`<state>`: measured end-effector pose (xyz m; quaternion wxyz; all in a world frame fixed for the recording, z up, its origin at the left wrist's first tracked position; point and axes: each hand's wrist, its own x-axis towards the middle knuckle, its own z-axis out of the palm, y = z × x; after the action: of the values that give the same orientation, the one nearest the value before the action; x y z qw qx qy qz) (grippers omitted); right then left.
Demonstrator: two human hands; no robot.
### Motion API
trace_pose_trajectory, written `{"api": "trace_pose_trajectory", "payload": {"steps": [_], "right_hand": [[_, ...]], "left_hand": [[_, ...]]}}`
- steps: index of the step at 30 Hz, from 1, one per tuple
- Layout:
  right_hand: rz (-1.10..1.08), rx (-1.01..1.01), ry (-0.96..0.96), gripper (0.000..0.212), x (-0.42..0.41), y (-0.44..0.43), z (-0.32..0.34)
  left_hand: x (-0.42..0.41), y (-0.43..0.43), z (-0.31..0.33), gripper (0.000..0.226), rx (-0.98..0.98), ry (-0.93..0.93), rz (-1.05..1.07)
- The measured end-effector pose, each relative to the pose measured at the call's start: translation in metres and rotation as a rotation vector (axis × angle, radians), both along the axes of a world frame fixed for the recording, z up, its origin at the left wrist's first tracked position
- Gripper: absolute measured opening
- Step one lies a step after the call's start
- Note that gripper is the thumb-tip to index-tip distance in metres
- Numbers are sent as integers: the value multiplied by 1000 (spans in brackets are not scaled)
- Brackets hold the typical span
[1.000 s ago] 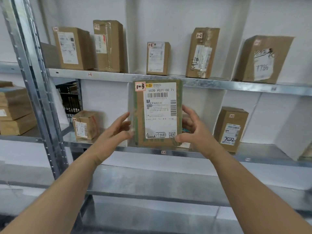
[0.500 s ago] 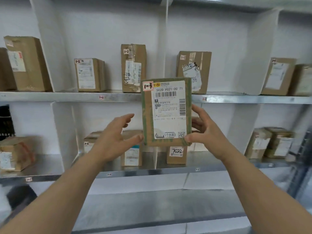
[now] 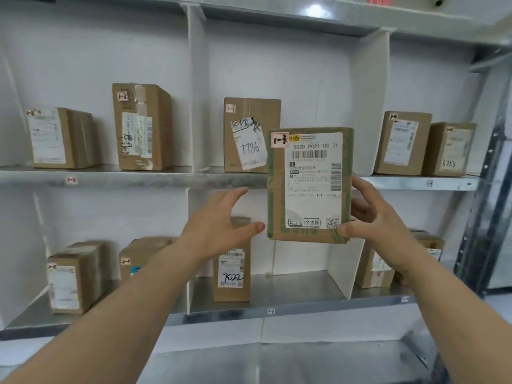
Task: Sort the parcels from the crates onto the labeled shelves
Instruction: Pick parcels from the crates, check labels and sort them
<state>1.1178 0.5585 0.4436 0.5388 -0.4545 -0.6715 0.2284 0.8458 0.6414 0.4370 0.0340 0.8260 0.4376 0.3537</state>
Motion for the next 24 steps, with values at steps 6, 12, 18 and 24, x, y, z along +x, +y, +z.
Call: {"api": "trace_pose_trajectory", "payload": {"steps": [6, 12, 18, 24], "right_hand": [[-29, 34, 21, 92, 40, 27, 21], [-42, 84, 52, 99, 62, 63, 34], [-92, 115, 46, 99, 84, 109, 48], [-122, 141, 52, 99, 104, 144, 53]], "left_hand": [[35, 29, 29, 79, 97, 53, 16], [57, 70, 58, 78, 159, 111, 60], [87, 115, 75, 79, 209, 164, 41], [112, 149, 79, 73, 221, 171, -40]]}}
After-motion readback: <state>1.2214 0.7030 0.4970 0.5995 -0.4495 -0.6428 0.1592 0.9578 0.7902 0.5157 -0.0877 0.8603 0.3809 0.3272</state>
